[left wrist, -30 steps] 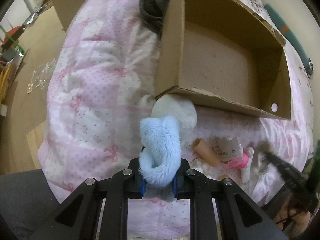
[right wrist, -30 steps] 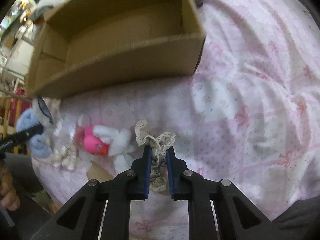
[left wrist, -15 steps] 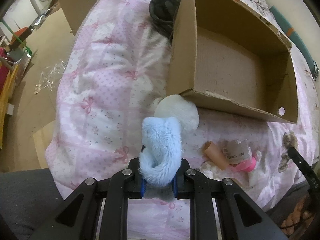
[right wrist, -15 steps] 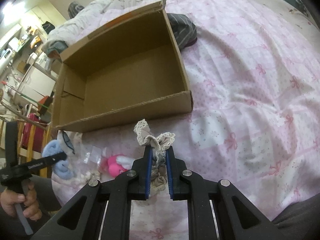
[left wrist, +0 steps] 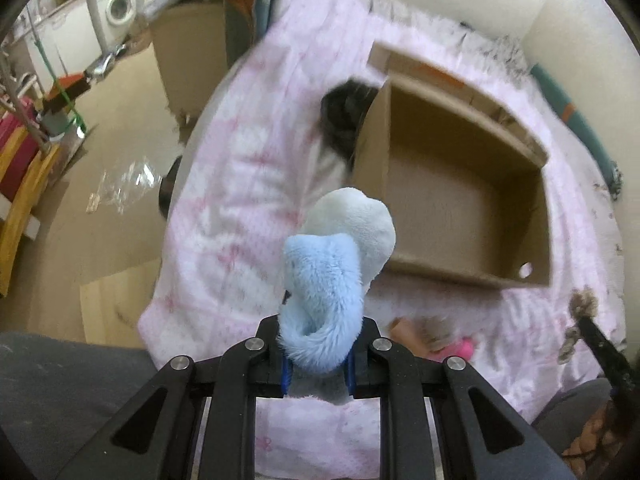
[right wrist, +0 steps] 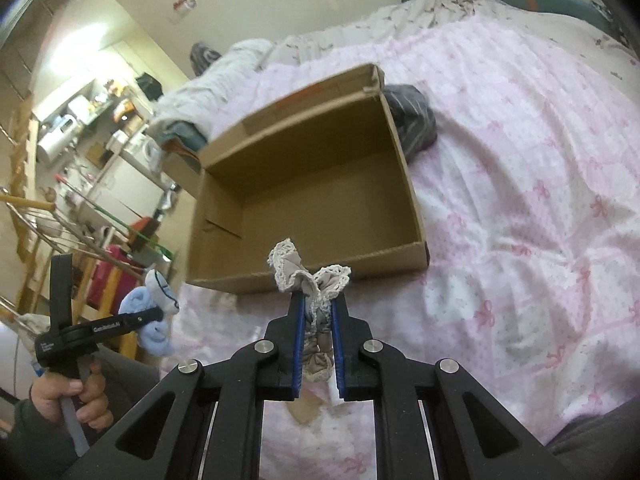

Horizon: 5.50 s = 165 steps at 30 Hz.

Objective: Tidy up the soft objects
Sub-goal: 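Carry both items into the box and open both tools to release, then move left tool to the white crumpled cloth and grasp it, then grasp the small clear packet with the right tool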

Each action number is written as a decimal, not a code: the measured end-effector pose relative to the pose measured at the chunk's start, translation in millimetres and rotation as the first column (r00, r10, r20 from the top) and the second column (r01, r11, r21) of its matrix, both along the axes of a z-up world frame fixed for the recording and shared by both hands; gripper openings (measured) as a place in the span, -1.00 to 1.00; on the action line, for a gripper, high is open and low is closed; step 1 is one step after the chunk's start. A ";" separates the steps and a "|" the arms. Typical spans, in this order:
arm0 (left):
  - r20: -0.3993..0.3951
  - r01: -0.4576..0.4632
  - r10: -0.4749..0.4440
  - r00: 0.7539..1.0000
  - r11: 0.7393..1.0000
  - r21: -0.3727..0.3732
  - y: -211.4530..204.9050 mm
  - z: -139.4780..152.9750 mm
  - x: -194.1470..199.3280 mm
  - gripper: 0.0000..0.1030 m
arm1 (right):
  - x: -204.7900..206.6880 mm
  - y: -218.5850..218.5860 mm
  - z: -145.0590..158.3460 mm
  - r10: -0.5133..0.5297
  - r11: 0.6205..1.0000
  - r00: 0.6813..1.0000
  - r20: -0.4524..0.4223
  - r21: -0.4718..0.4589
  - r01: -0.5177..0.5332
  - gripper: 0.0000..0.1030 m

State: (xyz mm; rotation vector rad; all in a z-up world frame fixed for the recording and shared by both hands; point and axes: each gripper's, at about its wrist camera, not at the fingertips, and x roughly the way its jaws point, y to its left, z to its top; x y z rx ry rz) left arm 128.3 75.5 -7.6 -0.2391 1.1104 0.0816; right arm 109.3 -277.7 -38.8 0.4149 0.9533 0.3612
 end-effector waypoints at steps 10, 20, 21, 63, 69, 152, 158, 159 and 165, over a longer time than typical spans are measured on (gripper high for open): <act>0.165 0.114 -0.116 0.979 0.993 0.020 -36.7 49.1 42.4 -0.66 | 26.0 2.4 26.0 0.033 0.999 0.998 0.062 0.037 -0.035 -0.73; 0.109 0.176 -0.179 0.978 0.984 0.032 -73.6 16.6 106.6 -0.66 | 89.8 31.4 18.9 0.121 0.993 0.990 0.066 -0.011 -0.121 -0.73; 0.119 0.188 -0.192 0.974 0.981 0.042 -80.3 14.7 112.9 -0.66 | 95.9 34.6 16.3 0.125 0.992 0.990 0.060 -0.020 -0.124 -0.73; 0.093 0.232 -0.242 0.966 0.966 0.113 -104.6 -47.3 132.9 0.31 | 127.9 56.2 -50.6 0.119 0.977 0.992 -0.028 -0.177 -0.122 -0.69; 0.107 0.224 -0.237 0.966 0.968 0.114 -104.2 -44.5 131.6 0.31 | 124.7 50.8 -43.2 0.096 0.986 0.995 0.021 -0.136 -0.092 0.72; -0.292 0.302 -0.302 0.907 0.952 -0.046 -119.5 -142.2 8.9 -0.58 | 15.9 21.3 -59.2 -0.031 0.999 0.981 -0.192 -0.017 0.028 0.72; -0.252 0.262 -0.268 0.930 0.963 -0.057 -103.0 -122.4 5.5 -0.62 | 17.3 22.8 -63.9 -0.021 1.000 0.977 -0.214 -0.018 0.017 0.72; -0.230 0.241 -0.250 0.940 0.968 -0.064 -95.9 -113.3 2.0 -0.62 | 17.3 24.6 -65.2 -0.009 1.000 0.975 -0.223 -0.016 0.005 0.72; -0.136 0.139 -0.150 0.979 0.987 -0.085 -65.3 -74.8 -11.9 -0.62 | 12.5 42.1 -83.9 0.165 0.978 0.928 -0.334 0.175 -0.111 0.59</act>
